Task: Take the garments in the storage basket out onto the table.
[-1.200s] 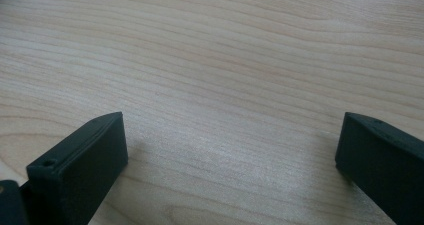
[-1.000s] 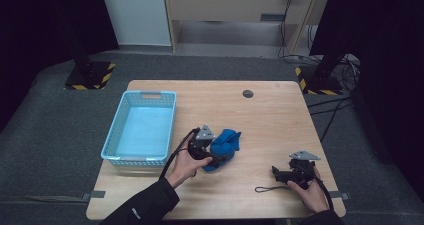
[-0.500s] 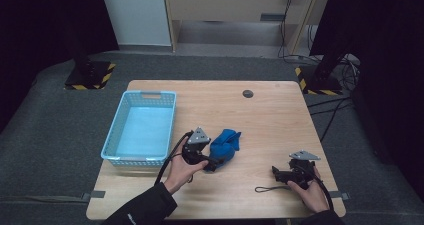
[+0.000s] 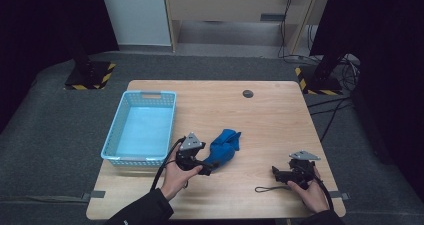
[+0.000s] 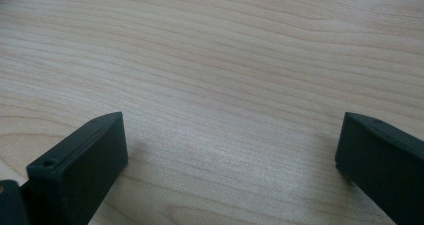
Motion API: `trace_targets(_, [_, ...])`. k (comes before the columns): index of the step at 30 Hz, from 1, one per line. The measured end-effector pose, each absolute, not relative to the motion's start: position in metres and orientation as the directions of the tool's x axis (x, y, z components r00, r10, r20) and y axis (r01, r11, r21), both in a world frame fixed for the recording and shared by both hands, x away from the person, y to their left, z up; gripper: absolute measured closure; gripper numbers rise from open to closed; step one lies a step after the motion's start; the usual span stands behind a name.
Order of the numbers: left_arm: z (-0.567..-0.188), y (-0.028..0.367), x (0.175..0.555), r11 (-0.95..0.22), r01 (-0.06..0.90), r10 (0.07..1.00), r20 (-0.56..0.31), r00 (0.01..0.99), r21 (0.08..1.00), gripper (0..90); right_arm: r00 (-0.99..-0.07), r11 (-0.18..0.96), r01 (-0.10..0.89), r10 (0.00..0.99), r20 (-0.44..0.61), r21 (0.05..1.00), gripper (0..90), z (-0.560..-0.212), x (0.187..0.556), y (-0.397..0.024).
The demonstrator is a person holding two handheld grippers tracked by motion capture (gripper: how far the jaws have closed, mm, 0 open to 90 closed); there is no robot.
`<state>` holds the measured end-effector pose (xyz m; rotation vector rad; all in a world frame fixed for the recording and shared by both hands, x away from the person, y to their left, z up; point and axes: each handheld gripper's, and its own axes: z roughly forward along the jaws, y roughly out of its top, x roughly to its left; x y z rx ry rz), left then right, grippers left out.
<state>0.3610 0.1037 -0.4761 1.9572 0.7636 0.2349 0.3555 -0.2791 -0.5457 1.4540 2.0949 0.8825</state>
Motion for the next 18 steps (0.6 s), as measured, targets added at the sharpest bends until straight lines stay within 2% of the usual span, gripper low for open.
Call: trace_targets(18, [-0.492, 0.125, 0.339, -0.354, 0.445, 0.598, -0.166, 0.784, 0.823, 9.7, -0.35, 0.243, 0.657, 0.937, 0.004, 0.714, 0.5, -0.546, 0.355, -0.279])
